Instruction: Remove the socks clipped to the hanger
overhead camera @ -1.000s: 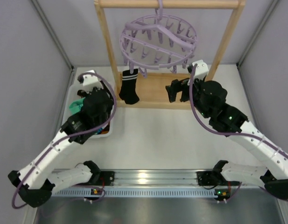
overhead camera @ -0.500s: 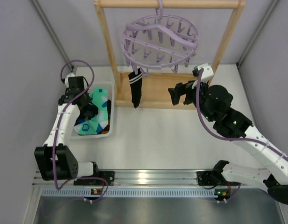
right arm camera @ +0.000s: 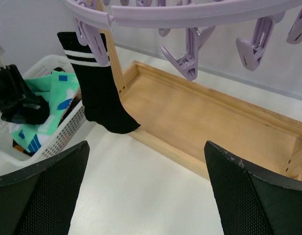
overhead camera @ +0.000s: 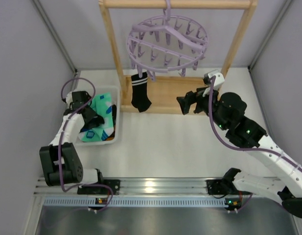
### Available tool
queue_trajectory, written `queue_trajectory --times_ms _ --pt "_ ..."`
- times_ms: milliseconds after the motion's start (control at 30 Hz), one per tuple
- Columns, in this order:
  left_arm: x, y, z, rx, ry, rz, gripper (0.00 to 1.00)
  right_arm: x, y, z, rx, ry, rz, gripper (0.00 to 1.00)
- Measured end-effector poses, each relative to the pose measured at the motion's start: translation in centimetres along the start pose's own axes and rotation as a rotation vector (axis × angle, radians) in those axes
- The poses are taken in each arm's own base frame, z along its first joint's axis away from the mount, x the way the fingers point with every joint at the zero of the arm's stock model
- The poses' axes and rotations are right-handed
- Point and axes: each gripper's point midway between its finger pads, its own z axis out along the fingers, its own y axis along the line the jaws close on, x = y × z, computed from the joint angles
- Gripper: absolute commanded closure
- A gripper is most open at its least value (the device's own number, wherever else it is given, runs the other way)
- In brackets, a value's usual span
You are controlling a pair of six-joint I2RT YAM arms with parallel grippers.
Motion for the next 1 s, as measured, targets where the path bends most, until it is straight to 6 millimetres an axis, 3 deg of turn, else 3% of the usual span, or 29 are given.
queue_trajectory --times_ms 33,133,167,367,533,667,800,1000 --pt "-0.2 -0.1 -0.3 0.008 -0.009 -0.003 0.38 -0.1 0.0 -0.1 -0.003 -0.004 0.003 0.04" --pt "-1.5 -0.6 -2.1 0.054 -0.058 -0.021 0.15 -0.5 0.1 -0.4 -0.015 -0.015 0.010 0.04" --pt "-2.1 -0.8 -2.9 0.075 -0.083 -0.027 0.02 -0.5 0.1 -0.5 -0.018 -0.016 0.010 0.04" --pt "-4.8 -1.8 -7.5 0.188 -0.199 -0.033 0.02 -0.7 0.0 -0.6 -0.023 -0.020 0.012 0.04" --pt "-5.5 -2.9 -9.9 0.283 -0.227 -0.015 0.02 -1.0 0.1 -1.0 -0.031 -0.030 0.014 0.04" --pt "-5.6 -5.1 -12.6 0.428 -0.215 -0.007 0.02 -1.2 0.1 -1.2 -0.034 -0.036 0.015 0.04" --pt "-4.5 -9.4 -15.8 0.604 -0.193 0.082 0.02 -1.2 0.1 -1.2 -0.039 -0.035 0.015 0.04" --pt "1.7 -18.6 -22.3 1.052 -0.201 0.357 0.02 -1.1 0.5 -1.2 -0.064 -0.033 0.009 0.04"
